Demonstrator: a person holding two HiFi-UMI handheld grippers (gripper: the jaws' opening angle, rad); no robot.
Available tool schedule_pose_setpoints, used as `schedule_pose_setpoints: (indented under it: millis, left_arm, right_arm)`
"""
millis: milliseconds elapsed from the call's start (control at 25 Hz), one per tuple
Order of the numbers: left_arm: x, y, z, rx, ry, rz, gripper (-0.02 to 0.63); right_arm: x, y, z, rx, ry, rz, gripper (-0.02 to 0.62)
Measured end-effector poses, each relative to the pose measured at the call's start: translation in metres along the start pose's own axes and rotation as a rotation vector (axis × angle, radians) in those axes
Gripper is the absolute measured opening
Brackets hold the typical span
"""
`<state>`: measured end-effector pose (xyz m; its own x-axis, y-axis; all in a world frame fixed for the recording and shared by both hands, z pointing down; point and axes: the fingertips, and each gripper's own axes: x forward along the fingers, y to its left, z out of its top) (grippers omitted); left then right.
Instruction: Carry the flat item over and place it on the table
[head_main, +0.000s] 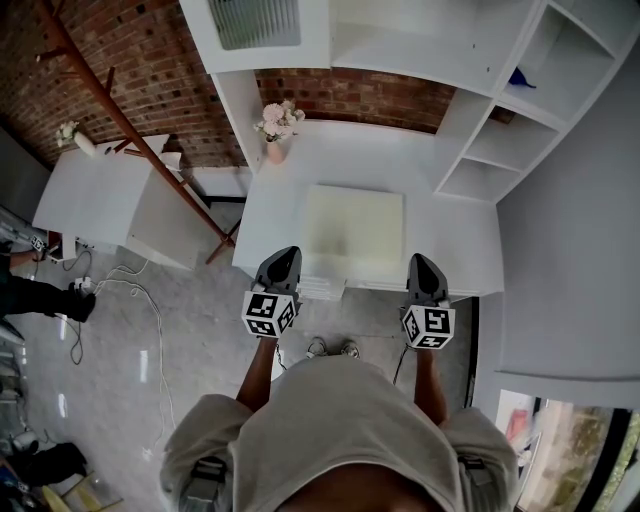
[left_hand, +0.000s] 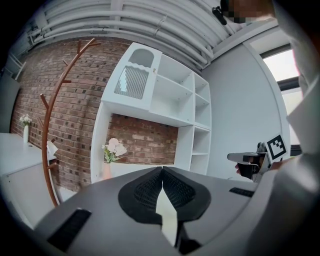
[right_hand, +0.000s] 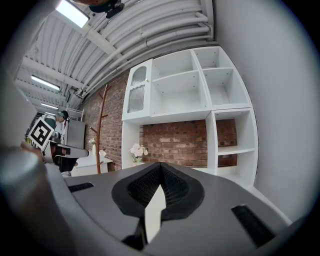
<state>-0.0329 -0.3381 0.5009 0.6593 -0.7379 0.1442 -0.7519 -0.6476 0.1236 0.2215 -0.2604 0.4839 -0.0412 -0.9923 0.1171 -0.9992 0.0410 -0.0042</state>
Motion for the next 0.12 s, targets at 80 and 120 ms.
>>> schedule_pose_setpoints:
  millis: [80, 120]
  left_arm:
    - [-0.0004, 0.0014, -0.0015, -0.004, 0.003, 0.004, 0.017]
    - [-0.0006, 0.0019, -0.0023, -0.005, 0.004, 0.006, 0.017]
  right_arm:
    - [0.0005, 0.0007, -0.0009, 0.001, 0.002, 0.001, 0.026]
    - [0.0007, 0.0010, -0.0014, 0.001, 0.003, 0.002, 0.026]
